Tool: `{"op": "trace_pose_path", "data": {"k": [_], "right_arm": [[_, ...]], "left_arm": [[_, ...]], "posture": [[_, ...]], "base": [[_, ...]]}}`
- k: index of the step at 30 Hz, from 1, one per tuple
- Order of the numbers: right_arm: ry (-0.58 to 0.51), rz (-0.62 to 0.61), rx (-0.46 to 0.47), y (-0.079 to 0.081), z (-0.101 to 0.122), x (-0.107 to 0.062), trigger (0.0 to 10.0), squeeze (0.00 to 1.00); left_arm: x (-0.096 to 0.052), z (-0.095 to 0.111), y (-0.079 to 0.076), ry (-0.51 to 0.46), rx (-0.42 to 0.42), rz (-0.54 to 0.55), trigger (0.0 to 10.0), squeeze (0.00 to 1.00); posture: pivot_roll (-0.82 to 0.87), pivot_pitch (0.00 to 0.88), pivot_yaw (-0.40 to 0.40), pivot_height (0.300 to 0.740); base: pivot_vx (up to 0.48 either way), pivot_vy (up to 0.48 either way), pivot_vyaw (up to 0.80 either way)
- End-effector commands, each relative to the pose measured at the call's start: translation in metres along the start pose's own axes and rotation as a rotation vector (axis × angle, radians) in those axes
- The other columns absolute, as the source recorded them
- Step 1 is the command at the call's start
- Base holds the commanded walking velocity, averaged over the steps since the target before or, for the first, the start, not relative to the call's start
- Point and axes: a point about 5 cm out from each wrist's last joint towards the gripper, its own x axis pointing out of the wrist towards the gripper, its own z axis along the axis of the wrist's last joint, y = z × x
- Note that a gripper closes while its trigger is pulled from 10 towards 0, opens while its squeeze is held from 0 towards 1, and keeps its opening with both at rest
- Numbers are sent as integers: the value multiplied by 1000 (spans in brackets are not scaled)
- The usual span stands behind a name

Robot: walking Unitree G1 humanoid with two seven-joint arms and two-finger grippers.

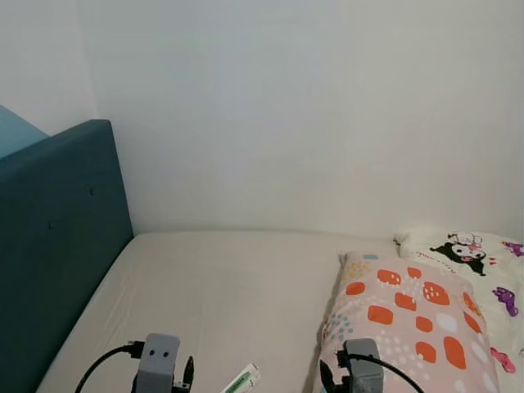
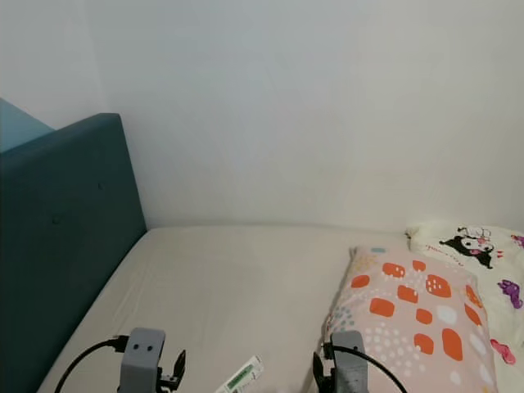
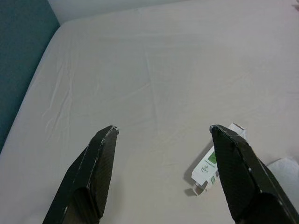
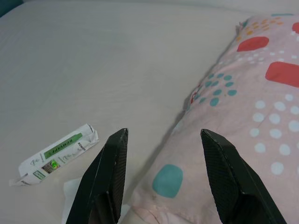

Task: Clean up the room

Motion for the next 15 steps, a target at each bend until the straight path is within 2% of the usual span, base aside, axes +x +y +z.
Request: {"op": "trace_pose_path", "data": {"k": [1, 9, 15], "right_arm": [[24, 0, 5, -1, -5, -3, 10000, 0], [29, 9, 4, 0, -5, -3, 10000, 0], [26, 18, 3, 0, -5, -3, 10000, 0]], "left_arm": [[-3, -4, -1, 12, 5, -2, 10000, 0], [-4, -5, -2, 19, 6, -14, 10000, 0], [-4, -5, -3, 19, 5, -16, 10000, 0]], "posture": [[23, 80, -57, 685], [15, 73, -53, 650], [16, 73, -54, 650]], "base": [[0, 0, 0], [0, 0, 0], [0, 0, 0]]}}
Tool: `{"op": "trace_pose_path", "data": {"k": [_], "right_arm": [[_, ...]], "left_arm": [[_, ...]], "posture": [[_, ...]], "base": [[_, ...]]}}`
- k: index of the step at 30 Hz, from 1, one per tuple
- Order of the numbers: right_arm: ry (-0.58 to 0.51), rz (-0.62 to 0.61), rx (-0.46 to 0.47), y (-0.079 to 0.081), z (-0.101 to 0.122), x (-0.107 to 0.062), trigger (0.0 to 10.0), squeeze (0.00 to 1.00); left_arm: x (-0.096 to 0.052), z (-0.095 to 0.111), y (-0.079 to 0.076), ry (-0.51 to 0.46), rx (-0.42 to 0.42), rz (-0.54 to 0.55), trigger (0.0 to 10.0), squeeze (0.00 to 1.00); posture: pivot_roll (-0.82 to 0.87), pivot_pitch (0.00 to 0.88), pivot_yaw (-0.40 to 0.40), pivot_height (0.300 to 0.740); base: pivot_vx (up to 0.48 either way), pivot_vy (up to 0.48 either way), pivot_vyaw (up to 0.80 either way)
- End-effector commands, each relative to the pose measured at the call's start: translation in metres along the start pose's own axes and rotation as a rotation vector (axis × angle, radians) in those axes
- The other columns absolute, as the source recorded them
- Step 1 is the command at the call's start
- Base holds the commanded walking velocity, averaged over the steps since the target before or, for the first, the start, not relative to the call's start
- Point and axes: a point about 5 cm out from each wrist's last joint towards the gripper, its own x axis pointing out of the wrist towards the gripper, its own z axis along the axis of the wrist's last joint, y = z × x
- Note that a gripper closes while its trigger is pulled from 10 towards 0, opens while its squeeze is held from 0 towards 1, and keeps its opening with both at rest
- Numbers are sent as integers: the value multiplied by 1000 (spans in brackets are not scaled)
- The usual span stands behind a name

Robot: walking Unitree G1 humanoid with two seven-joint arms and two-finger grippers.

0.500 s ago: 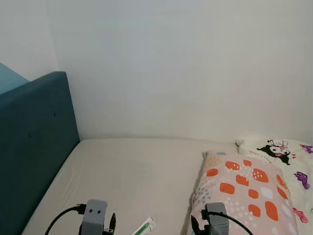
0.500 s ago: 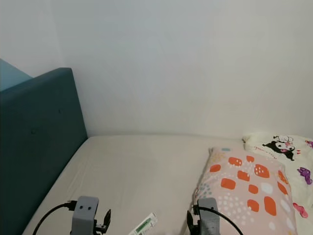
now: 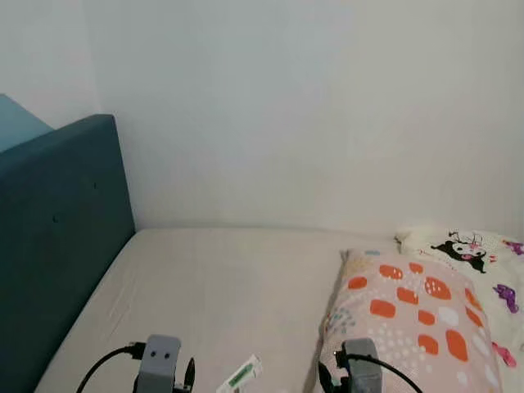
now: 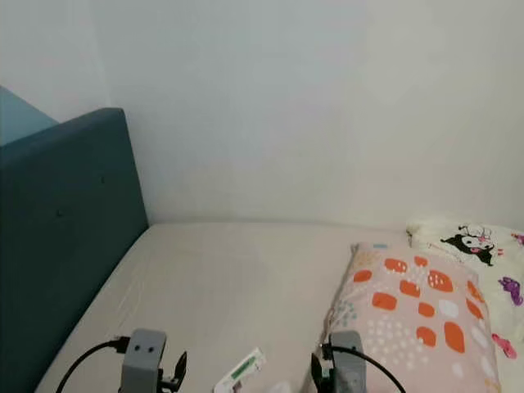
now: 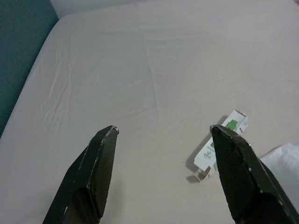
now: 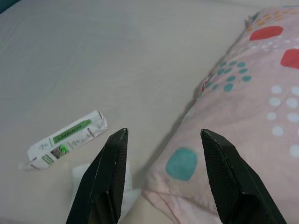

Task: Clean up the room

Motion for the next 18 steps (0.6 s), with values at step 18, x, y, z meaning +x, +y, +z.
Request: {"op": "trace_pose_path", "data": {"k": [18], "right_arm": [[23, 27, 22, 4, -4, -1, 10000, 0]], "left_arm": [[-3, -1, -6, 3, 14, -64, 10000, 0]], "posture": [[28, 79, -52, 631]], "base": [[0, 0, 0]]}}
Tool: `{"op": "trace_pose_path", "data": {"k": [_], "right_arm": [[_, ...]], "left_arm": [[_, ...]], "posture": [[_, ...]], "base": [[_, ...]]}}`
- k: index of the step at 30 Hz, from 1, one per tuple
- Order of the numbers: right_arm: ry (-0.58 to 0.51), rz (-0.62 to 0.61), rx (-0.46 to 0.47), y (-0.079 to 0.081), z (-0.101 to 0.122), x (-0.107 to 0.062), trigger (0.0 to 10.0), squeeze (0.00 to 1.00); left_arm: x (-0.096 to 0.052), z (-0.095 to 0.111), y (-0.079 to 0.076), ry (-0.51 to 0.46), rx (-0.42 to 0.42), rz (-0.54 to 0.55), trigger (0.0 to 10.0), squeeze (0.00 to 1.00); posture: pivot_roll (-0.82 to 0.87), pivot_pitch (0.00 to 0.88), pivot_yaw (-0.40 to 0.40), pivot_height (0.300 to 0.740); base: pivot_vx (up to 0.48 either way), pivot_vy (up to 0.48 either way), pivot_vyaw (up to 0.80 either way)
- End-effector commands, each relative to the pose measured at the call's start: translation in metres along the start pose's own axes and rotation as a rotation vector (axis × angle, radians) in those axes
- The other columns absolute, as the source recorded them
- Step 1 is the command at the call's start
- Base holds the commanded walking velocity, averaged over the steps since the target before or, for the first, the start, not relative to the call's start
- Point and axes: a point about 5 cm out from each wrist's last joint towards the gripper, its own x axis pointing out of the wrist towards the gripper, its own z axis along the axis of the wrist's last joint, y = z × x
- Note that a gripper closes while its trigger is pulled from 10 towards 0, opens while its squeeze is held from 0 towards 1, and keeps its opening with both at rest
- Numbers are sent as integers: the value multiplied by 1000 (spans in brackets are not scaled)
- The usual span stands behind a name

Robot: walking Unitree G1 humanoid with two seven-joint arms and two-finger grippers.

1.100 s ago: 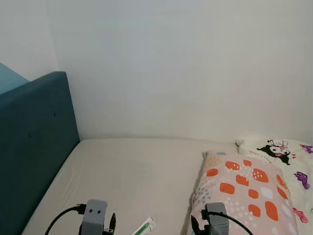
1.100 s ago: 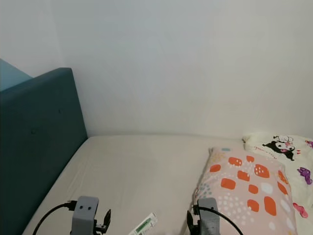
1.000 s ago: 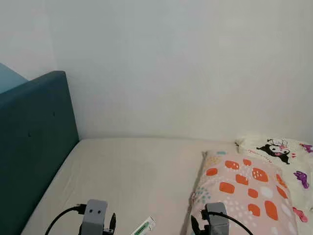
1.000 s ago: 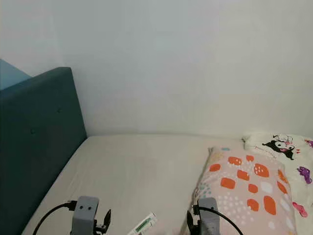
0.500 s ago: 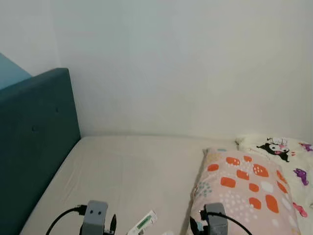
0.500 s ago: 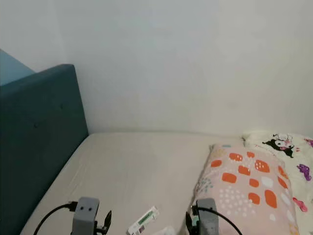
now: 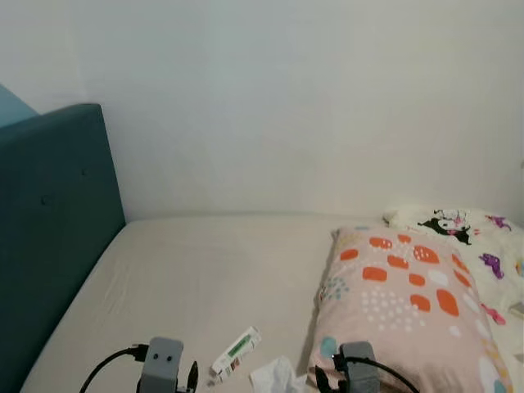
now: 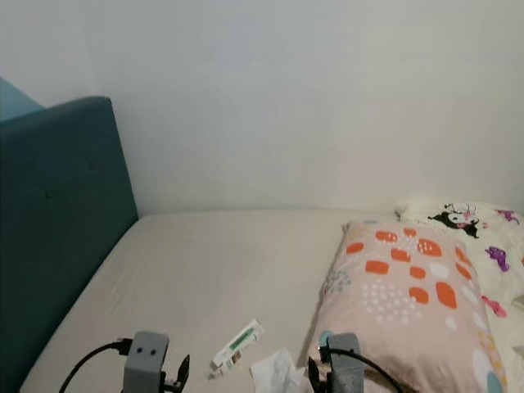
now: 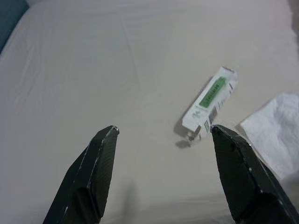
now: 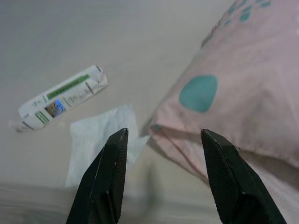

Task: Clean up the room

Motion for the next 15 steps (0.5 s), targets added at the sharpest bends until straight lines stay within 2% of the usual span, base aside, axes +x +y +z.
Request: {"op": "trace_pose_path", "data": {"k": [1, 9, 15], "right_arm": [[4, 0, 13, 1, 0, 0, 10000, 0], [6, 11, 28, 4, 1, 2, 10000, 0], [-8, 26, 21, 6, 4, 3, 10000, 0]], "left_arm": [[-2, 0, 0, 2, 10, -11, 10000, 0], [0, 5, -3, -12, 50, -78, 10000, 0], [-1, 8, -3, -20, 78, -144, 10000, 0]], "posture": [[28, 79, -52, 631], [36, 87, -46, 631], [44, 99, -42, 611]], "base": [[0, 0, 0], [0, 0, 0], [0, 0, 0]]}}
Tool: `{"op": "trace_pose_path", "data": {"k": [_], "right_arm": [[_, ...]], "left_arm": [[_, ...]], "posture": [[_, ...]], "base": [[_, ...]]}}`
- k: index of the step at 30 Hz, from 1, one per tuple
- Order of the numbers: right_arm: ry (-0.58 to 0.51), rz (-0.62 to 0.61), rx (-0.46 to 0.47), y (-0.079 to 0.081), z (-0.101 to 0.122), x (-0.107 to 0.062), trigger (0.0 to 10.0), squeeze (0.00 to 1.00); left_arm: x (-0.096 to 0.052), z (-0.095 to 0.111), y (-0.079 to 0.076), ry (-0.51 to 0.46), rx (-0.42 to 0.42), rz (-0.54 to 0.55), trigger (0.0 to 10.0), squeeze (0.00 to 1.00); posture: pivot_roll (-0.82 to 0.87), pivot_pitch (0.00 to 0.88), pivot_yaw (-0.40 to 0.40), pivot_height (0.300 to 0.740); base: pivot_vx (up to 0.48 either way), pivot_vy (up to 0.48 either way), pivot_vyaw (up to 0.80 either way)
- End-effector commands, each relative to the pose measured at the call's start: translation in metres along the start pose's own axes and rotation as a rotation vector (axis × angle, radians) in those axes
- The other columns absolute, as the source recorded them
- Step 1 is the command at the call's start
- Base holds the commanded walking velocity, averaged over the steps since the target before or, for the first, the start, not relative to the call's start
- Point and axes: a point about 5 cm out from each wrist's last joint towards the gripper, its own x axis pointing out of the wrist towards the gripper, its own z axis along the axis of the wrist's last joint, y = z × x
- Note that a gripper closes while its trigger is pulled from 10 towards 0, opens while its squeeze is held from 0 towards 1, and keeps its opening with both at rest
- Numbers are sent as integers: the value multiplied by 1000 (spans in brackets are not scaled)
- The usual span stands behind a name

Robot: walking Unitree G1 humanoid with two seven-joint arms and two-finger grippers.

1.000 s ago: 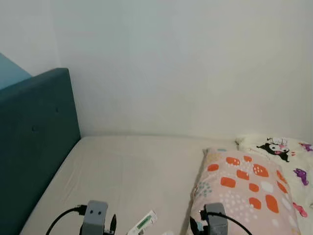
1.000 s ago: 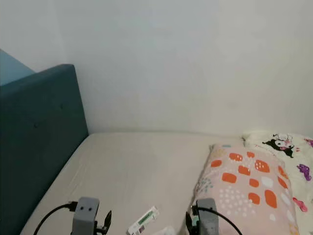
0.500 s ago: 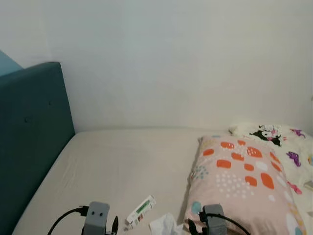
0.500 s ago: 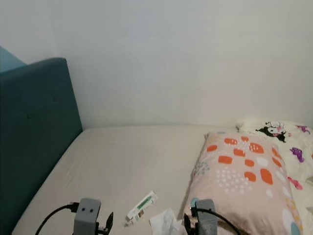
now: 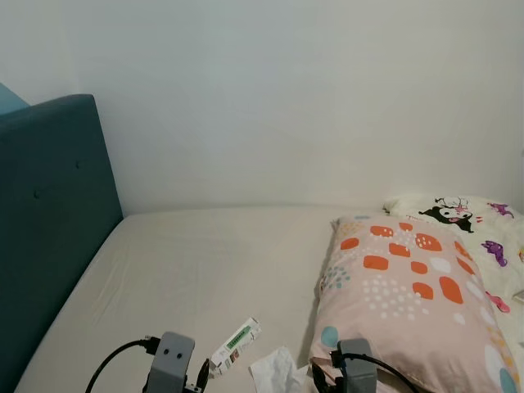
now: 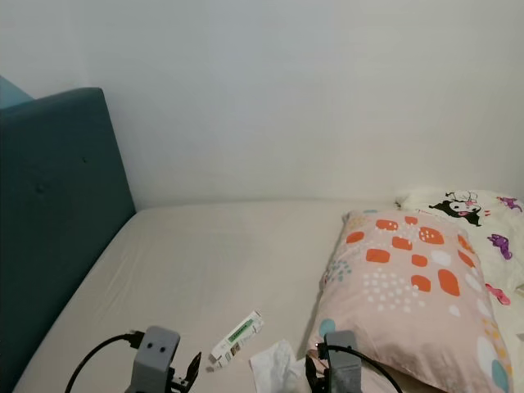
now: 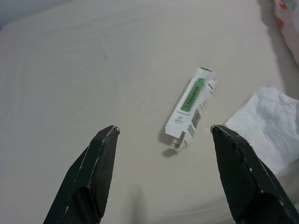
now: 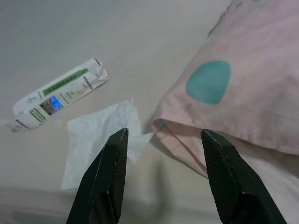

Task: Clean up the room

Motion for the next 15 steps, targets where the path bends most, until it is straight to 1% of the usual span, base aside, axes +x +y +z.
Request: {"op": "trace_pose_path", "data": {"k": [1, 3, 5, 6, 10, 13, 15], "right_arm": [[0, 10, 6, 3, 1, 0, 10000, 0], [-4, 18, 4, 4, 2, 1, 10000, 0], [-4, 27, 4, 5, 2, 1, 10000, 0], [8, 60, 7, 10, 1, 1, 10000, 0], [0, 82, 12, 13, 1, 1, 10000, 0], [-8, 127, -23, 19, 5, 2, 10000, 0], [-32, 163, -31, 24, 8, 2, 10000, 0]], "left_arm": [[-4, -6, 1, 35, 23, -41, 10000, 0], [-7, -6, 2, 34, 42, -88, 10000, 0], [-8, -6, 3, 35, 53, -104, 10000, 0], [-11, -6, 6, 35, 80, -144, 10000, 0], [-13, -5, 8, 29, 98, -171, 10000, 0], [-16, 1, 15, -5, 154, -209, 10000, 0], [-19, 6, 17, -40, 166, -227, 10000, 0]], "posture": [[46, 106, -41, 611], [48, 112, -41, 611], [50, 115, -41, 611], [53, 121, -40, 611], [54, 125, -43, 601], [55, 135, -44, 596], [55, 142, -44, 596]], "base": [[0, 0, 0], [0, 0, 0], [0, 0, 0], [0, 0, 0], [0, 0, 0], [0, 0, 0], [0, 0, 0]]}}
